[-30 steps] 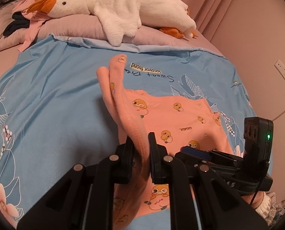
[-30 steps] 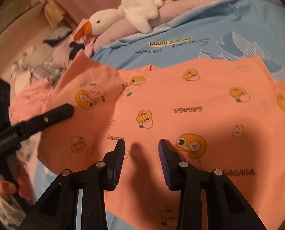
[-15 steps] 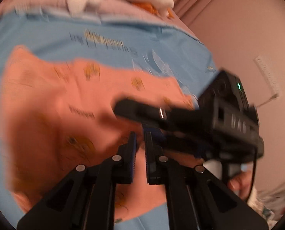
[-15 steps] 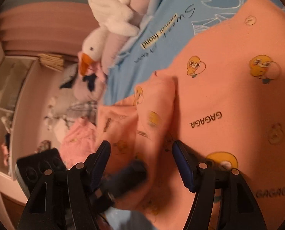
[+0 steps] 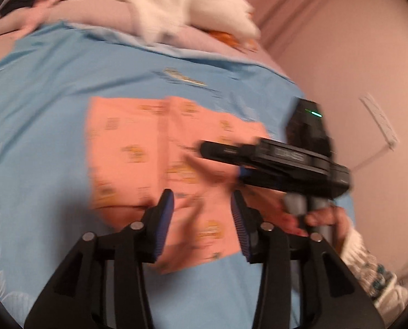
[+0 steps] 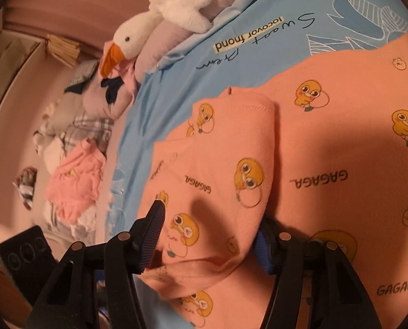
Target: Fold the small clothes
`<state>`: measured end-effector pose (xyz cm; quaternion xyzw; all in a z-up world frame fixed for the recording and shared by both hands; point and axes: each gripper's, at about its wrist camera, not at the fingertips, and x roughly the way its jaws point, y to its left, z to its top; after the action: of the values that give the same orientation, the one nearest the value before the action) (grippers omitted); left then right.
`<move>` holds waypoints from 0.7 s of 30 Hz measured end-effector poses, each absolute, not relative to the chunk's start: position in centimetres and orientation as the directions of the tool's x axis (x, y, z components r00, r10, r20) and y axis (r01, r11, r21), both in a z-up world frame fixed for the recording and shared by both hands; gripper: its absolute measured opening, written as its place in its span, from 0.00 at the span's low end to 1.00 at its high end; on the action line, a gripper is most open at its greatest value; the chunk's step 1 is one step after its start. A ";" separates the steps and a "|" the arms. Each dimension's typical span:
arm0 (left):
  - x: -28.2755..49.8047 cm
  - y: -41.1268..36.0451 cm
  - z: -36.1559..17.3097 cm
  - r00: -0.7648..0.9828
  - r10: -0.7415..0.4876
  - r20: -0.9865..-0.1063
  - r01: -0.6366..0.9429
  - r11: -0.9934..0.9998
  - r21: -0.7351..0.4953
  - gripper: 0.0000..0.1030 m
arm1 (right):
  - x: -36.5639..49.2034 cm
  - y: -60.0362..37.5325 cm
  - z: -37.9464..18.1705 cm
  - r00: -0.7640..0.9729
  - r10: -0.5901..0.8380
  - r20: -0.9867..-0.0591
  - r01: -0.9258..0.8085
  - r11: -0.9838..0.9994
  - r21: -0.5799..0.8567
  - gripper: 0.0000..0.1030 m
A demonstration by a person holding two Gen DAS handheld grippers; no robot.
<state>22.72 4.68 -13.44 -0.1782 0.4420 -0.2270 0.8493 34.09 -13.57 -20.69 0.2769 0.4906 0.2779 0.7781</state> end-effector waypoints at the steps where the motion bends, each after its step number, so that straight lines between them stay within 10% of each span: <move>1: 22.6 5.9 -13.8 0.517 -0.540 -0.664 0.192 0.829 -0.526 0.42 | 34.0 -13.5 -20.7 0.365 0.700 -0.614 -0.164 0.698 0.697 0.60; 11: 23.8 12.0 -18.2 0.500 -0.522 -0.691 -0.062 0.775 -0.630 0.42 | 33.7 -13.8 -20.7 0.372 0.695 -0.615 -0.161 0.701 0.695 0.60; 21: 26.3 13.4 -20.9 0.502 -0.704 -0.503 -0.124 0.517 -0.847 0.33 | 33.8 -14.1 -20.9 0.374 0.708 -0.599 -0.170 0.687 0.706 0.60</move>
<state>26.27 13.42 -20.85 -0.4507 0.4591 -0.1960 0.7400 33.80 -14.14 -20.95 0.2782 0.4839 0.2811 0.7807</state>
